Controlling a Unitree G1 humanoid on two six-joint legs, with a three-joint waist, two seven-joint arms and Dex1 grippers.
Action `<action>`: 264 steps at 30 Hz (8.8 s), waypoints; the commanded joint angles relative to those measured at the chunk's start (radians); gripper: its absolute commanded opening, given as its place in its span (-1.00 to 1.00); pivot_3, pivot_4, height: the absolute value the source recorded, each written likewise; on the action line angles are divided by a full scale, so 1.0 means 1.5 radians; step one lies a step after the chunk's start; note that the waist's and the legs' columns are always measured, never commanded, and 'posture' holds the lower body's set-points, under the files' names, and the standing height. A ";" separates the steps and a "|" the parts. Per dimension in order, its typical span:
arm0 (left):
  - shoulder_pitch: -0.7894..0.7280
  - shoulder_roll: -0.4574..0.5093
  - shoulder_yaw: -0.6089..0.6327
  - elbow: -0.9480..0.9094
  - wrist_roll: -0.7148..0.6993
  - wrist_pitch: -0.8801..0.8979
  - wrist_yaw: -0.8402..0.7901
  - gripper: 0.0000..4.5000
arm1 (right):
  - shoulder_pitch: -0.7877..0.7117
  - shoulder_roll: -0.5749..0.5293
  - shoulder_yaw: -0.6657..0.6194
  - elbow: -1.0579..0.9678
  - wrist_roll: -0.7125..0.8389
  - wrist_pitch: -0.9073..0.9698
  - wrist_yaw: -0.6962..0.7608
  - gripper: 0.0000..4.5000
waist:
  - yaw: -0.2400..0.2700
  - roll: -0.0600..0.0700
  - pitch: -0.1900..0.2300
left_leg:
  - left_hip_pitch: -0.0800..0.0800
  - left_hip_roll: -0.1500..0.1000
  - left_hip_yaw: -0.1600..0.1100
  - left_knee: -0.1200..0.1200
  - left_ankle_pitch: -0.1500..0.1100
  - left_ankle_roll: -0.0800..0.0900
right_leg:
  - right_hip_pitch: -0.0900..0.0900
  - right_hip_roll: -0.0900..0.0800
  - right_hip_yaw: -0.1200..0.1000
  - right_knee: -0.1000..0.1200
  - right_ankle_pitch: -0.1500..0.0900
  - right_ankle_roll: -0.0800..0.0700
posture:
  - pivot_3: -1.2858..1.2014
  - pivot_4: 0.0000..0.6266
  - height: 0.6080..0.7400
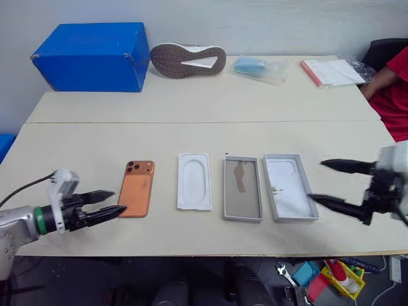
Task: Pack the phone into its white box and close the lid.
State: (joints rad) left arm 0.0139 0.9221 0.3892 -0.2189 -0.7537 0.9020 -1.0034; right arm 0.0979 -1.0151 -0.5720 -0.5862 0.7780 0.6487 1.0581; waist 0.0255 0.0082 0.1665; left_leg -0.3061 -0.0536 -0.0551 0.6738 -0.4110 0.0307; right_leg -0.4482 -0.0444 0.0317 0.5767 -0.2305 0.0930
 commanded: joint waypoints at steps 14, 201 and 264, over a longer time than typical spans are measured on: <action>-0.317 -0.162 -0.135 0.067 -0.123 0.475 0.228 0.96 | 0.005 0.030 0.139 -0.123 -0.063 -0.091 -0.036 1.00 | -0.001 -0.004 0.000 | -0.001 -0.001 0.000 0.006 0.001 -0.002 | -0.001 0.000 -0.001 0.005 0.000 0.000 | 0.03 -0.52 1.00; -0.496 -0.204 -0.273 0.340 -0.618 0.471 0.589 0.98 | 0.124 0.049 -0.006 -0.165 -0.006 -0.029 -0.071 1.00 | 0.013 -0.011 0.002 | -0.009 -0.004 -0.006 0.017 0.005 -0.010 | -0.009 -0.001 -0.004 0.016 -0.001 -0.002 | 0.03 -0.52 1.00; -0.291 0.134 -0.191 0.240 -0.007 0.097 -0.206 -0.21 | -0.369 0.269 0.507 0.041 -0.206 0.056 -0.126 0.01 | -0.019 -0.010 0.003 | -0.020 -0.003 -0.010 0.017 0.005 -0.010 | -0.020 -0.002 -0.010 0.020 -0.003 -0.005 | 0.03 -0.52 1.00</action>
State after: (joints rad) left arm -0.4222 1.0906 0.0524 0.1009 -0.7593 1.0364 -1.2858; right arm -0.4409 -0.6214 0.1702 -0.5216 0.4628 0.7597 0.8594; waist -0.0024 -0.0068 0.1708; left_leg -0.3366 -0.0574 -0.0695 0.6990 -0.4034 0.0164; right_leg -0.4780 -0.0469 0.0163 0.6074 -0.2351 0.0845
